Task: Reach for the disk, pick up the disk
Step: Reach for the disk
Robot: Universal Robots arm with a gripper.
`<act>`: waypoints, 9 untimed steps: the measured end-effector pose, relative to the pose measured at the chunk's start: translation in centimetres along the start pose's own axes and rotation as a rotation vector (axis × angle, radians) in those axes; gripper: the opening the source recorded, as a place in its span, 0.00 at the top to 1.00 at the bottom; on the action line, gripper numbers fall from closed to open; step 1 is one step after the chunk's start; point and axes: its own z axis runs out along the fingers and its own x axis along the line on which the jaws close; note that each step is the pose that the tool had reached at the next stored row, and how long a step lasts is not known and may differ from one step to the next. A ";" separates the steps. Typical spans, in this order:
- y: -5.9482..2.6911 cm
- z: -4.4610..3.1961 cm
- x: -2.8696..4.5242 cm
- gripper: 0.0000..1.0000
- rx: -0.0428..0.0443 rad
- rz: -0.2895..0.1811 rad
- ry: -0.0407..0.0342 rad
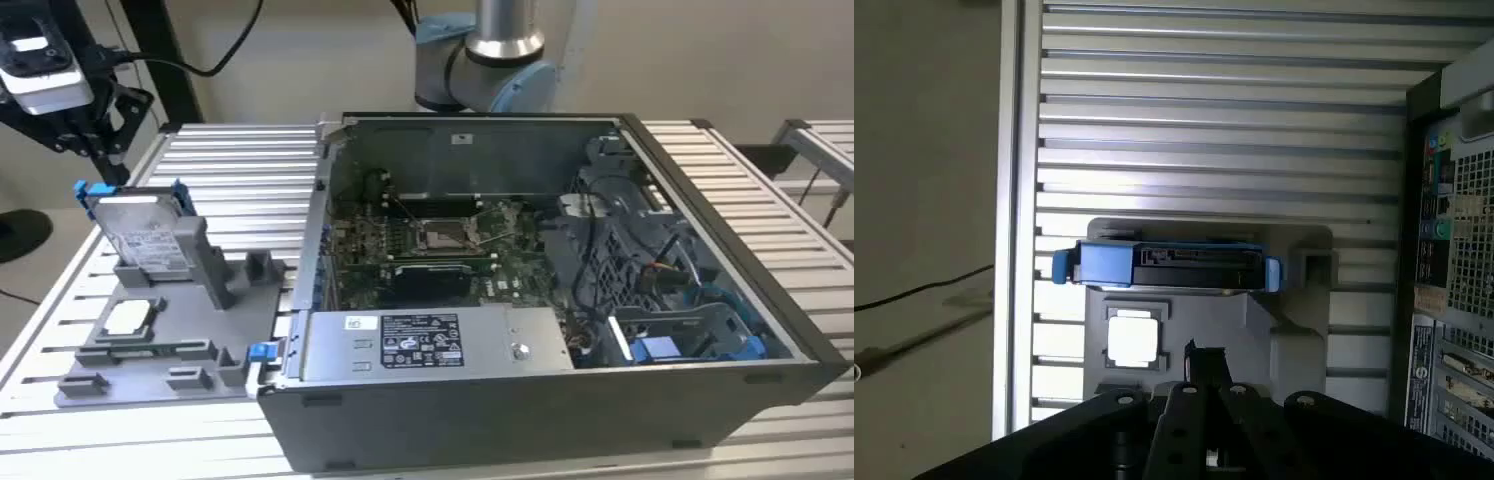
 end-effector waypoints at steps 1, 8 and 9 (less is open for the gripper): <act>0.00 0.00 0.00 1.00 0.0000 0.000 0.0000; 0.00 0.00 0.00 1.00 0.0000 0.000 0.0000; 0.01 0.00 0.00 1.00 0.0000 0.000 0.0000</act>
